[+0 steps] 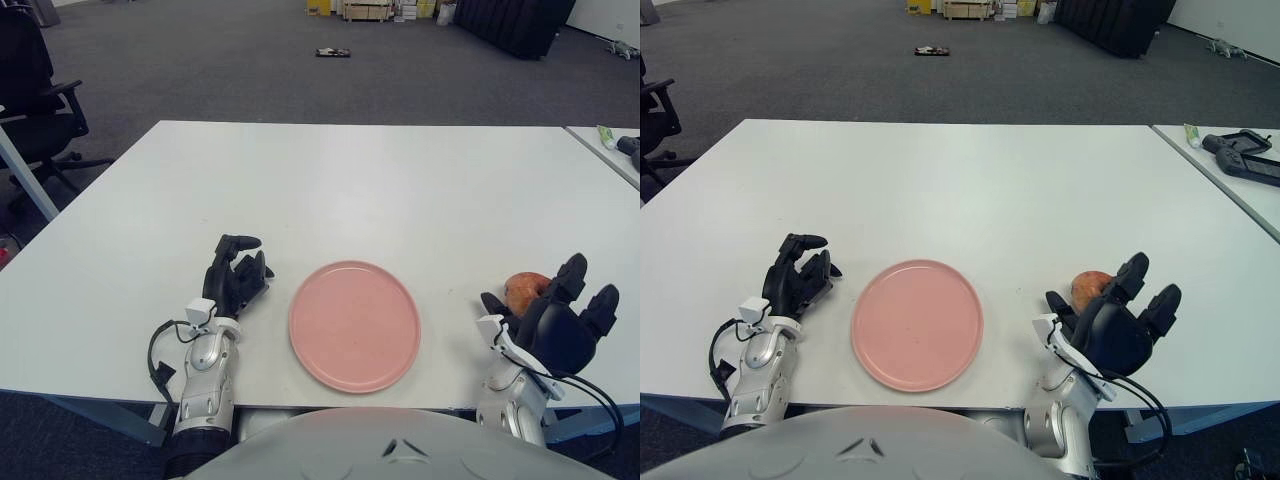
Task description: Put the apple into the plate.
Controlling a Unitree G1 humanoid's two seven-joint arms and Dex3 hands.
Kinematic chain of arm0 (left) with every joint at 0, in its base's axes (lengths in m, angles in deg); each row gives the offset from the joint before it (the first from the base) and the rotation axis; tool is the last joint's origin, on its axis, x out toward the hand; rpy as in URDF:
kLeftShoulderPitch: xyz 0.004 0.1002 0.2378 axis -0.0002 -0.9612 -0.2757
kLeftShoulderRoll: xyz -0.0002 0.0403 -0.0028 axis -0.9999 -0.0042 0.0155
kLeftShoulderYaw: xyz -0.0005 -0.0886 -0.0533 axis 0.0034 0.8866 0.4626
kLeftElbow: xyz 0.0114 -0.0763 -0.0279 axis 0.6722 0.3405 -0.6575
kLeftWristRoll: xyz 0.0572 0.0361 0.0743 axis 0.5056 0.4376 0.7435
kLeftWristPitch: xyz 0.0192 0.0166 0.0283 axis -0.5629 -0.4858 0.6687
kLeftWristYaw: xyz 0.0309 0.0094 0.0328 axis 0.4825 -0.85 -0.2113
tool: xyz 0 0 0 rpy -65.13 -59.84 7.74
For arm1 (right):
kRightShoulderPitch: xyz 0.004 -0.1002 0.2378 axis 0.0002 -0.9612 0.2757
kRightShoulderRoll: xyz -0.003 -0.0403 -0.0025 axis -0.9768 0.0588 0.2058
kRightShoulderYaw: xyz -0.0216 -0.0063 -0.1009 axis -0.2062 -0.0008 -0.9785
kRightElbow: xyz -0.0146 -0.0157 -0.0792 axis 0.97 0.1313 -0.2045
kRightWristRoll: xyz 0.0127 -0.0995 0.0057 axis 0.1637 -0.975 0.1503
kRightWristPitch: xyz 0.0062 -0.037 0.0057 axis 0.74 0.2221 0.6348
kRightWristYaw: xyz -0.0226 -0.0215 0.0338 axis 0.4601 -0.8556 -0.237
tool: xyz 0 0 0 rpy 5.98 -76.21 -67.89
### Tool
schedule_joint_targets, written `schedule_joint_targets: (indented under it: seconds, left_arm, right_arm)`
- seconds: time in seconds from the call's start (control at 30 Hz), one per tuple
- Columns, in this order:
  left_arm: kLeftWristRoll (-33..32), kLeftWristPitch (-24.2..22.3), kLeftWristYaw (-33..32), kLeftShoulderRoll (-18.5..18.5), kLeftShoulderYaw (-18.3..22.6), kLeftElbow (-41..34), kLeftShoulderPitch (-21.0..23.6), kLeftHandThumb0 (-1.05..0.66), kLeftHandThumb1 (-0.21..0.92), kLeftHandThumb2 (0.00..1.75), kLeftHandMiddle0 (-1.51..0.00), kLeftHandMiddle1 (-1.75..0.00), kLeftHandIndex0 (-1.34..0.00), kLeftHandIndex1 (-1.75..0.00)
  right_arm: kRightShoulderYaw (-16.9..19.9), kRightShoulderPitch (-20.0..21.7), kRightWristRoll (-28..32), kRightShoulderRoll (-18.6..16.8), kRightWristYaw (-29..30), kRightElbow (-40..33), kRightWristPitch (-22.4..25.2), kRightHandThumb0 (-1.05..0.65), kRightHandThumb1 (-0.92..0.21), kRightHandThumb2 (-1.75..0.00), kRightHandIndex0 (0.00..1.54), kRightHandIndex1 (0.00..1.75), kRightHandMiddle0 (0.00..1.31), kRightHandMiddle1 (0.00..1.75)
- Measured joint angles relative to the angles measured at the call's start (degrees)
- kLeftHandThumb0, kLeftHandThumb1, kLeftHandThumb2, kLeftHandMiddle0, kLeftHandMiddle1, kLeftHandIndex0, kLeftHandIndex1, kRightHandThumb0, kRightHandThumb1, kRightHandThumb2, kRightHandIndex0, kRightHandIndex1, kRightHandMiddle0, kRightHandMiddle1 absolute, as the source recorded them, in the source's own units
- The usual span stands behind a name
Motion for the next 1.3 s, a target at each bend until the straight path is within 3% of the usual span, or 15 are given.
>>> schedule_joint_targets:
  seconds: [0.13, 0.33, 1.3]
  left_arm:
    - [0.02, -0.02, 0.00, 0.00, -0.02, -0.02, 0.00, -0.38, 0.71, 0.82, -0.72, -1.75, -0.32, -1.75]
    - [0.17, -0.19, -0.02, 0.01, -0.05, -0.15, -0.02, -0.38, 0.72, 0.82, -0.72, -1.75, -0.32, -1.75]
    - [0.37, -0.34, -0.11, 0.19, -0.02, -0.31, -0.25, -0.38, 0.72, 0.81, -0.72, -1.75, -0.32, -1.75]
  right_arm:
    - [-0.26, 0.03, 0.11, 0.42, -5.16, -1.32, 2.79, -0.81, -0.50, -0.49, 0.00, 0.00, 0.00, 0.00]
    - [0.27, 0.22, 2.07, 2.64, -9.26, -1.44, 3.32, -0.85, -0.52, -0.52, 0.00, 0.00, 0.00, 0.00]
    - [0.98, 8.23, 7.23, 8.94, -11.32, 6.96, 4.25, -0.83, -0.70, -0.46, 0.00, 0.00, 0.00, 0.00]
